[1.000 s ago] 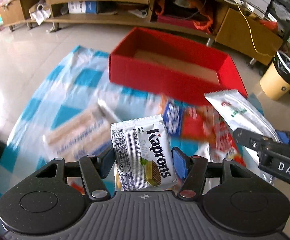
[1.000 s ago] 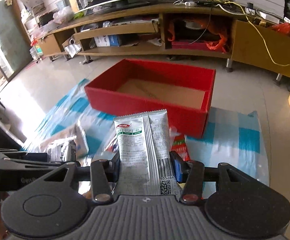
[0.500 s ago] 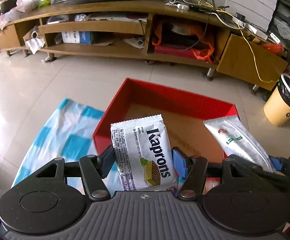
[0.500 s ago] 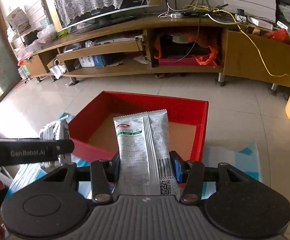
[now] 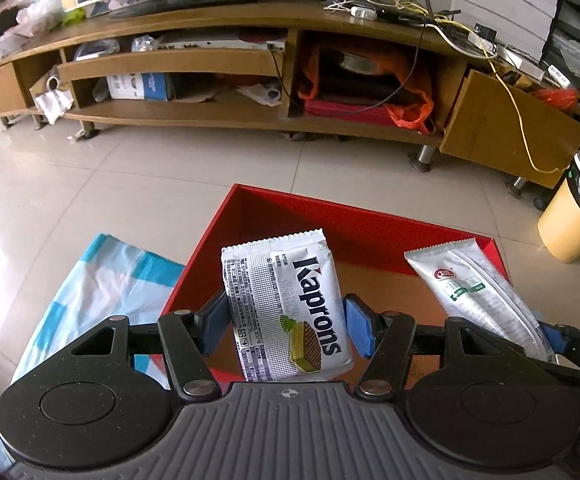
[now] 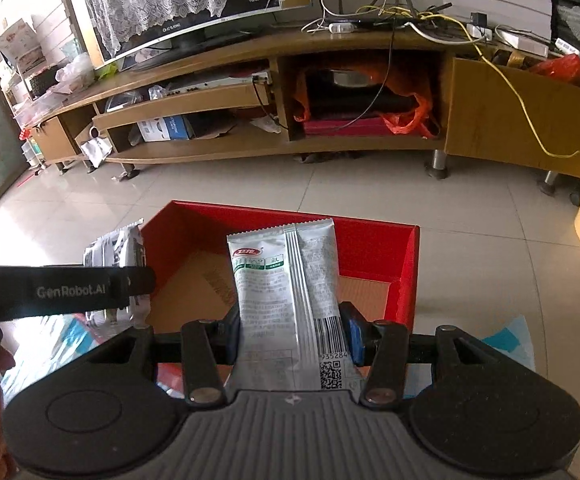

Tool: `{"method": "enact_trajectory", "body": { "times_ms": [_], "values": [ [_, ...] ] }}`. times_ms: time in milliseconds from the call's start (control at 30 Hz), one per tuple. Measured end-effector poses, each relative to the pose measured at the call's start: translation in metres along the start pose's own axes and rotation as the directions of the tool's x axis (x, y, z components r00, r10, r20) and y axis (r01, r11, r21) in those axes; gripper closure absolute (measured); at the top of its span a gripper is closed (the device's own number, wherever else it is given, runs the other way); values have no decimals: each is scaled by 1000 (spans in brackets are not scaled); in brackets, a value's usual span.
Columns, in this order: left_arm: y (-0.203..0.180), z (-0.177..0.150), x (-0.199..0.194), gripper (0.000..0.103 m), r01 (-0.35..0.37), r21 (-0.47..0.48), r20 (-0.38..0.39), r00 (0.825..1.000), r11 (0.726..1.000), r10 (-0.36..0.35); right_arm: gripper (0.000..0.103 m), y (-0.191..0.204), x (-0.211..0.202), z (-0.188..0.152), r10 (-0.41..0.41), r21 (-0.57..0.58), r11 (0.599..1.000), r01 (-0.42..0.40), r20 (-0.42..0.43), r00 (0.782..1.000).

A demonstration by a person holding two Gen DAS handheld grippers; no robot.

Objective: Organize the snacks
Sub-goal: 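Carry the Kaprons pack and white sachet with both tools over the red box, then open the left tool to drop the Kaprons pack while the right releases the sachet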

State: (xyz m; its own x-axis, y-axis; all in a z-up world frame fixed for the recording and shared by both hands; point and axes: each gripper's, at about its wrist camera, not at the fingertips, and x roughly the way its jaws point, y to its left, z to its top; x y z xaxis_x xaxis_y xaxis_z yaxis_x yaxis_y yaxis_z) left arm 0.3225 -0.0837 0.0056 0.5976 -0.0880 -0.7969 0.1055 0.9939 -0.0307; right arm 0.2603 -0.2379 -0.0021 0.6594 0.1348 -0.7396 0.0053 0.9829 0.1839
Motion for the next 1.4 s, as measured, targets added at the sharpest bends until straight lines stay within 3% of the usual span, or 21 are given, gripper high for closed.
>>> {"method": "enact_trajectory", "body": {
  "times_ms": [267, 400, 700, 1133, 1333, 1400],
  "values": [
    [3, -9, 34, 35, -26, 35, -30, 999, 999, 27, 57, 7, 37, -13, -20, -58, 998, 17, -59, 998],
    [5, -16, 42, 26, -76, 68, -53, 995, 995, 80, 56, 6, 46, -17, -30, -79, 997, 22, -99, 995],
    [-3, -32, 39, 30, -137, 195, -123, 979, 971, 163, 56, 4, 40, -26, -67, -129, 990, 49, -136, 988],
    [1, -56, 11, 30, -79, 157, -239, 964, 984, 116, 56, 7, 21, -41, -71, -184, 983, 23, -259, 963],
    [0, -71, -8, 29, -84, 171, -230, 965, 982, 123, 54, 12, 7, -55, -75, -183, 983, 20, -299, 951],
    [2, -70, -15, 26, -78, 155, -215, 970, 985, 111, 52, 14, -2, -57, -92, -187, 982, 42, -268, 959]
  ]
}}
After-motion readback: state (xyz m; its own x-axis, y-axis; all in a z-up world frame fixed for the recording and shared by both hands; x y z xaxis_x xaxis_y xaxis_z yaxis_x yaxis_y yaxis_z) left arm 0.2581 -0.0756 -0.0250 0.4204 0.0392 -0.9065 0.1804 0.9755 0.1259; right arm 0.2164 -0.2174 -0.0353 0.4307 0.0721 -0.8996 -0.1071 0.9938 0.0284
